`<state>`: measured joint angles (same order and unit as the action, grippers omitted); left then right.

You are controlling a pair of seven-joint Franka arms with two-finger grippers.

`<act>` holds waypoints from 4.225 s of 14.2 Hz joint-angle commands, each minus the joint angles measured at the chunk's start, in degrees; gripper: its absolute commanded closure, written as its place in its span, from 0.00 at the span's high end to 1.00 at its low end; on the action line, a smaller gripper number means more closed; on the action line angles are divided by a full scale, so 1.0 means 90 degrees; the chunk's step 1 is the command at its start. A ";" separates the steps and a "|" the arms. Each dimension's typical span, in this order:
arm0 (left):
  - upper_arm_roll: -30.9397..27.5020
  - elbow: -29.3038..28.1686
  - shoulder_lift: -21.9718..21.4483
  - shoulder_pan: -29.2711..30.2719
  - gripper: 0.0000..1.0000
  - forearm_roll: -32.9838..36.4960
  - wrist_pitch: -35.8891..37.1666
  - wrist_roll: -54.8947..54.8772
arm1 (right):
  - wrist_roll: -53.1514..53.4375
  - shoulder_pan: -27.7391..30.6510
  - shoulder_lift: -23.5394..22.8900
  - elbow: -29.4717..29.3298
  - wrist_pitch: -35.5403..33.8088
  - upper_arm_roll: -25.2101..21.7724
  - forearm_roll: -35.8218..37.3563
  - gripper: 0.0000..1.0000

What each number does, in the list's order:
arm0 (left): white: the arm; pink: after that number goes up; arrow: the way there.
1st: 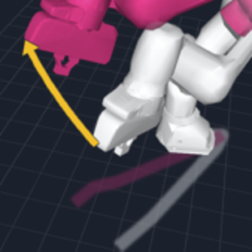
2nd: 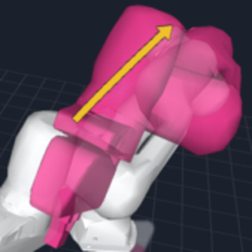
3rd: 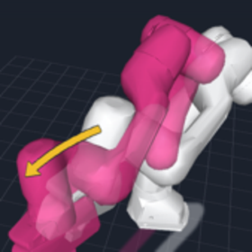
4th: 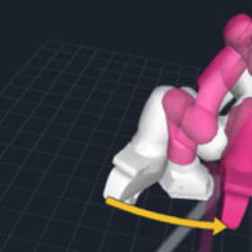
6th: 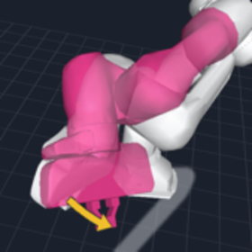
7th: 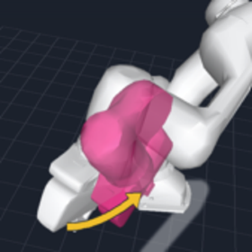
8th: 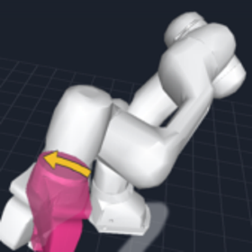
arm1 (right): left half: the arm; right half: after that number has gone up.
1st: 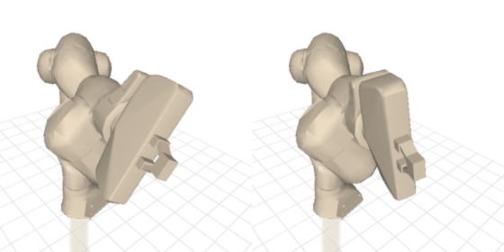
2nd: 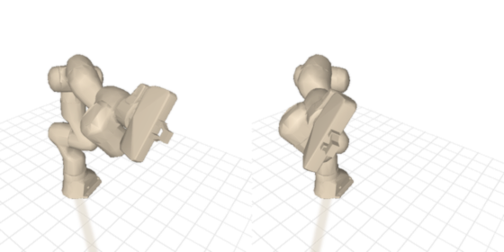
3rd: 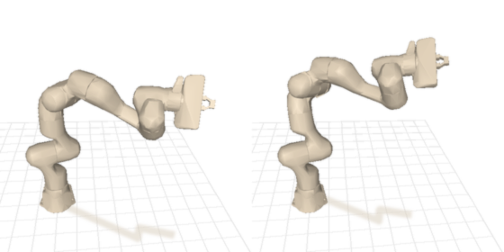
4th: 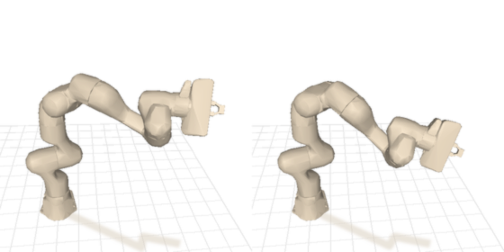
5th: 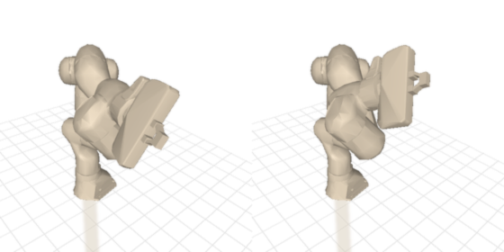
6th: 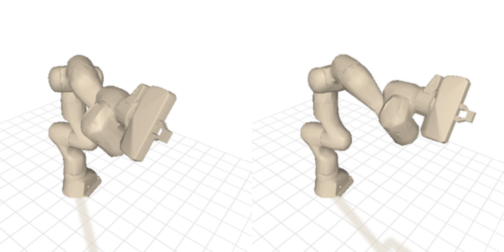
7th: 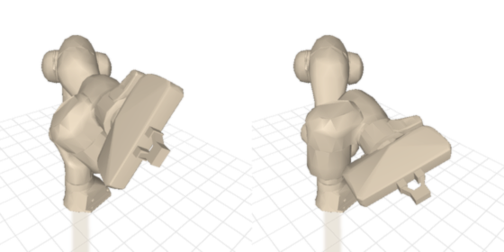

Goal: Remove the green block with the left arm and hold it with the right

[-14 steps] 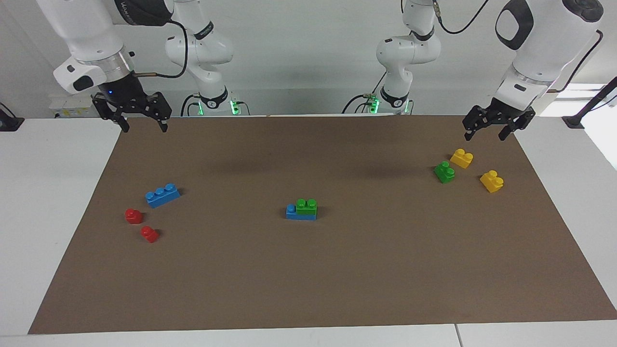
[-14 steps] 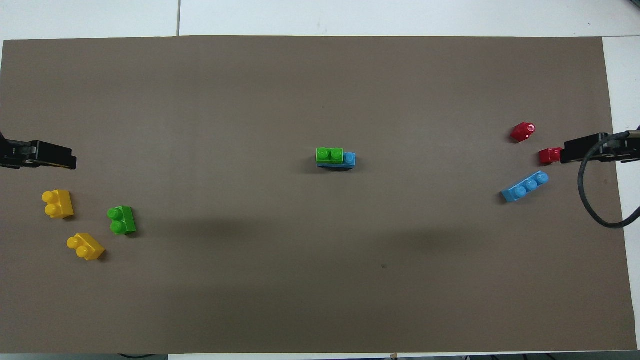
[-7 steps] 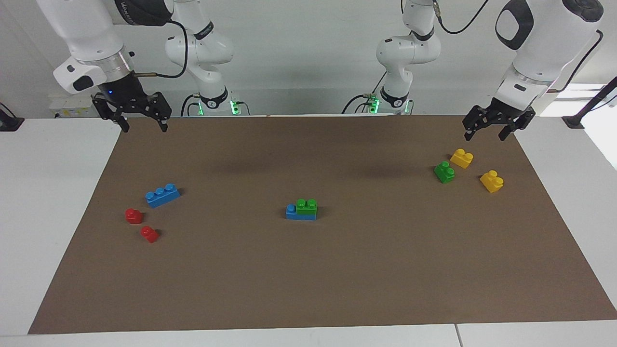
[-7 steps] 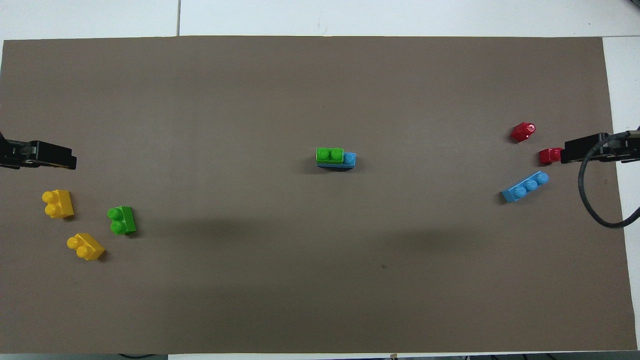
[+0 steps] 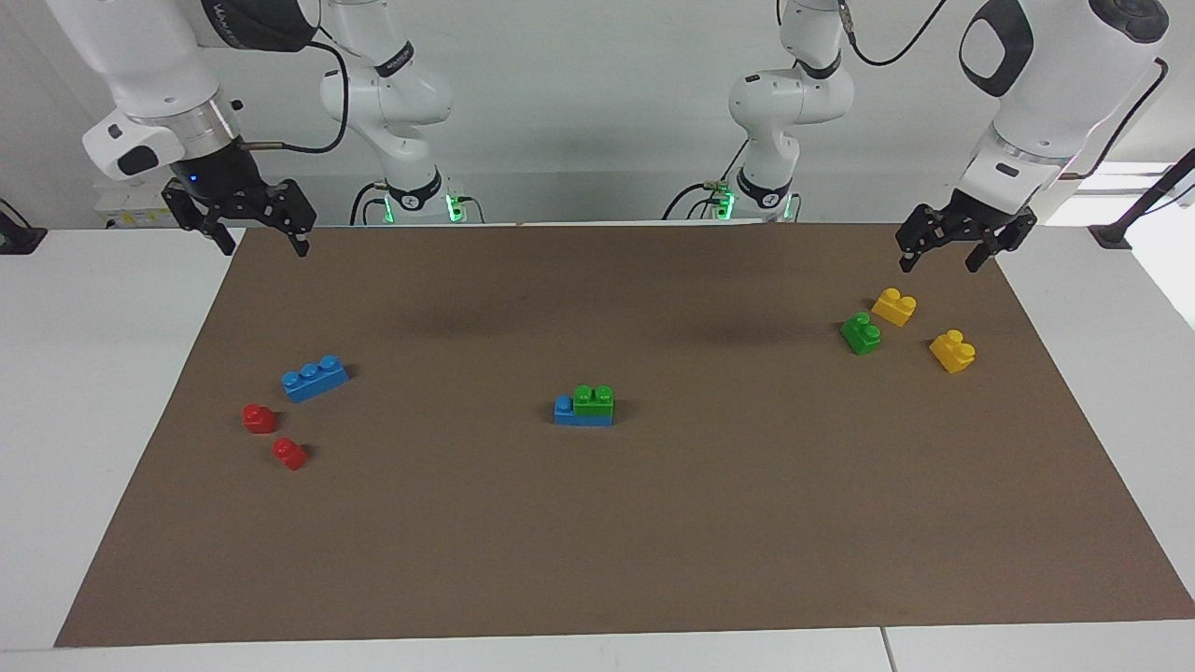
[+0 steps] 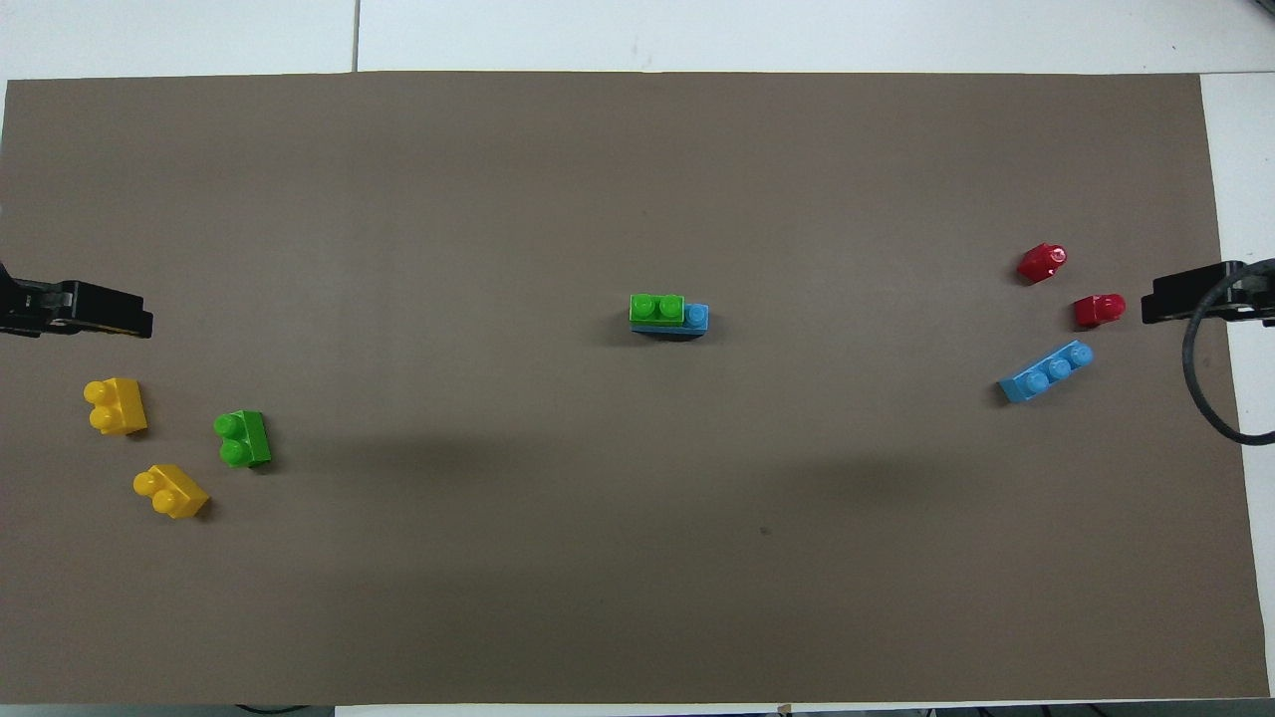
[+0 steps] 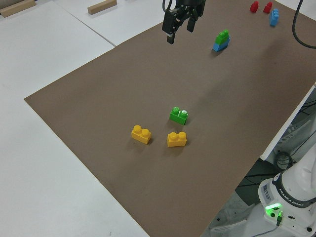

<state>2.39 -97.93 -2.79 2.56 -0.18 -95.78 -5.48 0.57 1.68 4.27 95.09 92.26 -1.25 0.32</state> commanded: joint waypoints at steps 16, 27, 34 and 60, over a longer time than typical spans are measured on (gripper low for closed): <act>-0.0040 -0.1159 -0.0589 -0.1748 1.00 -0.0097 -0.0871 0.5848 | 0.7309 0.0126 0.0434 0.1026 0.0405 0.0148 -0.1712 0.98; -0.0021 -0.1345 -0.0550 -0.2901 1.00 -0.0282 -0.1369 1.0410 | 0.8676 -0.0177 -0.0893 0.0968 0.0871 0.0197 -0.3443 0.97; -0.0021 -0.1277 0.0181 -0.3789 1.00 -0.0527 -0.1828 1.2920 | 0.8871 -0.0898 -0.1518 0.1065 0.2100 0.0197 -0.3648 0.97; -0.0099 0.1233 0.3600 -0.4269 1.00 -0.0449 -0.3322 1.5110 | 0.9389 -0.2393 -0.2857 0.1398 0.5100 0.0197 -0.4283 0.97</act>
<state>2.03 -88.06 28.24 -35.07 -4.05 -124.07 129.33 84.97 -19.15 -20.72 107.52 136.21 0.54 -36.68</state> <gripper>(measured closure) 0.000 0.000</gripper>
